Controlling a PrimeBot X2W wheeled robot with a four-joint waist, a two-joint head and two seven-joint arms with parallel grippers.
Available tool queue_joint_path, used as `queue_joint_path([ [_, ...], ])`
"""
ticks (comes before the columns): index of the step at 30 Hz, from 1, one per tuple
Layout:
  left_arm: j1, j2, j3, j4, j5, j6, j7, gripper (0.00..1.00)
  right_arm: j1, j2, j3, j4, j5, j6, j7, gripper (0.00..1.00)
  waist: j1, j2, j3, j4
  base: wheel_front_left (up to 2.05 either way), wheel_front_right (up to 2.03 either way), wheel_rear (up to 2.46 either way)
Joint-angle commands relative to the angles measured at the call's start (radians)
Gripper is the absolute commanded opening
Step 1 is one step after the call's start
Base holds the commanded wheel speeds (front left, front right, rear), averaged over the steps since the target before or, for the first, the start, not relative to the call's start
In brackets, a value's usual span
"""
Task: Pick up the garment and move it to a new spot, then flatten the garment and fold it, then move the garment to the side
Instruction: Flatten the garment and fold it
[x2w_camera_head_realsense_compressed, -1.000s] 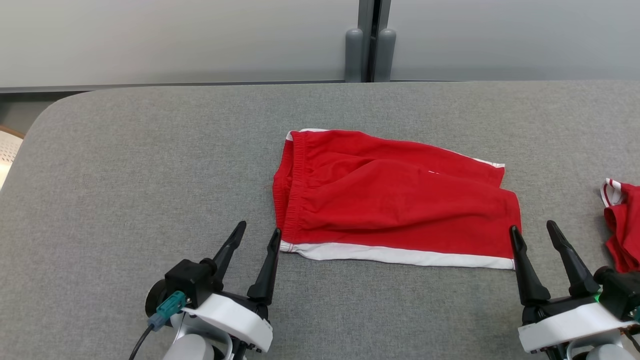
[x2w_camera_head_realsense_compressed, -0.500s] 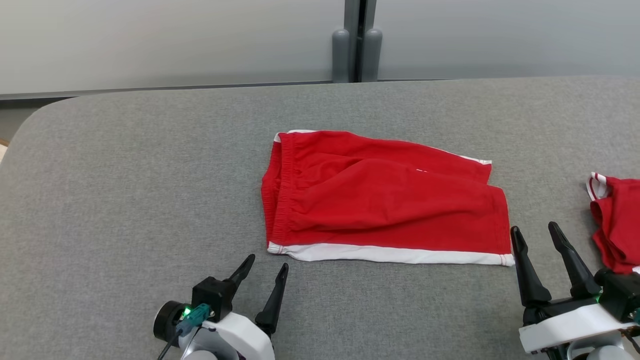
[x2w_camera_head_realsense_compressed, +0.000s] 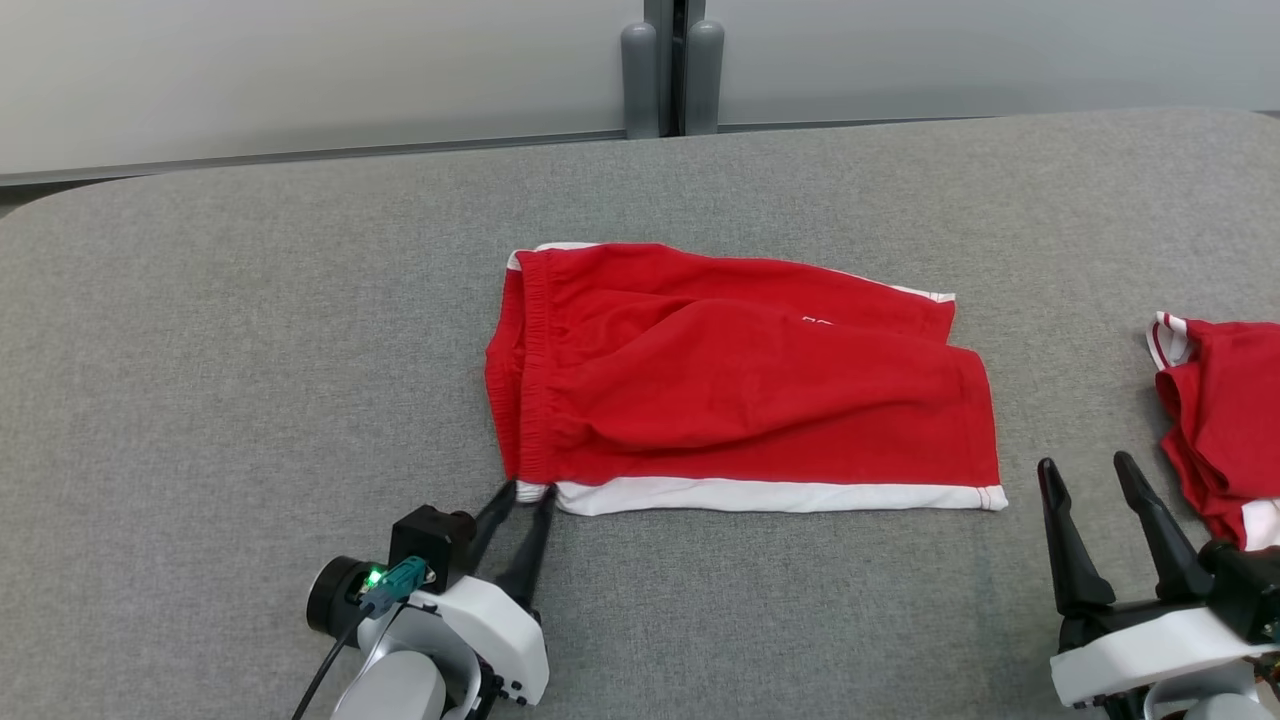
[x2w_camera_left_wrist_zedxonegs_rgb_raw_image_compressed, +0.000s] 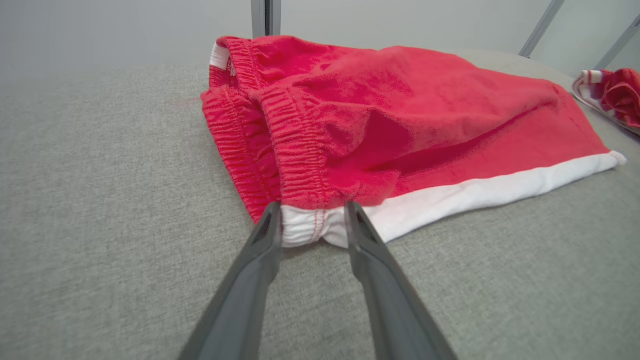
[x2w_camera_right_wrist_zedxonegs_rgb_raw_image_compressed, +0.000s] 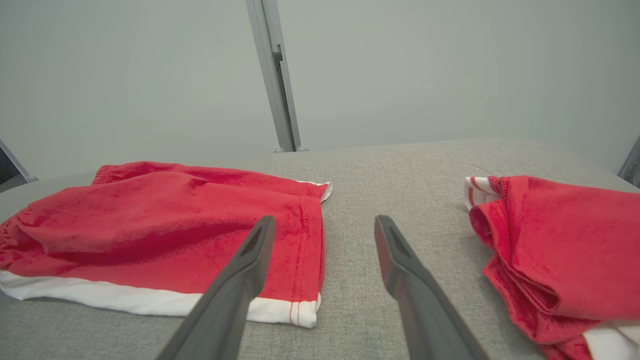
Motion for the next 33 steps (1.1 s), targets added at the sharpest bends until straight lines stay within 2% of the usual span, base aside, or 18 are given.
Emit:
queue_joint_path([
  [1, -0.016, 0.004, 0.002, -0.008, -0.001, 0.004, -0.004, 0.0, -0.005, 0.004, -0.001, 0.016, -0.008, 0.0, 0.004, 1.0, 0.0, 0.0, 0.003, 0.002, 0.0, 0.0, 0.0],
  [16, 0.004, 0.004, 0.014, -0.096, 0.014, 0.0, -0.004, 0.0, -0.06, 0.036, 0.061, 0.174, -0.027, 0.0, 0.1, 1.0, 0.0, 0.0, 0.01, 0.045, 0.0, 0.0, 0.0],
  [31, -0.006, 0.004, -0.004, -0.107, 0.013, 0.002, -0.004, 0.0, -0.125, 0.048, 0.07, 0.3, 0.012, 0.0, 0.099, 1.0, 0.0, 0.0, 0.022, 0.055, 0.0, 0.0, 0.0],
  [32, -0.008, 0.004, -0.004, -0.106, 0.014, 0.001, -0.004, 0.0, -0.128, 0.048, 0.072, 0.305, 0.017, 0.0, 0.098, 0.56, 0.0, 0.0, 0.023, 0.055, 0.0, 0.0, 0.0],
  [33, -0.009, 0.004, -0.005, -0.105, 0.014, 0.0, -0.004, 0.0, -0.131, 0.046, 0.076, 0.308, 0.022, 0.0, 0.096, 0.22, 0.0, 0.0, 0.023, 0.055, 0.0, 0.0, 0.0],
])
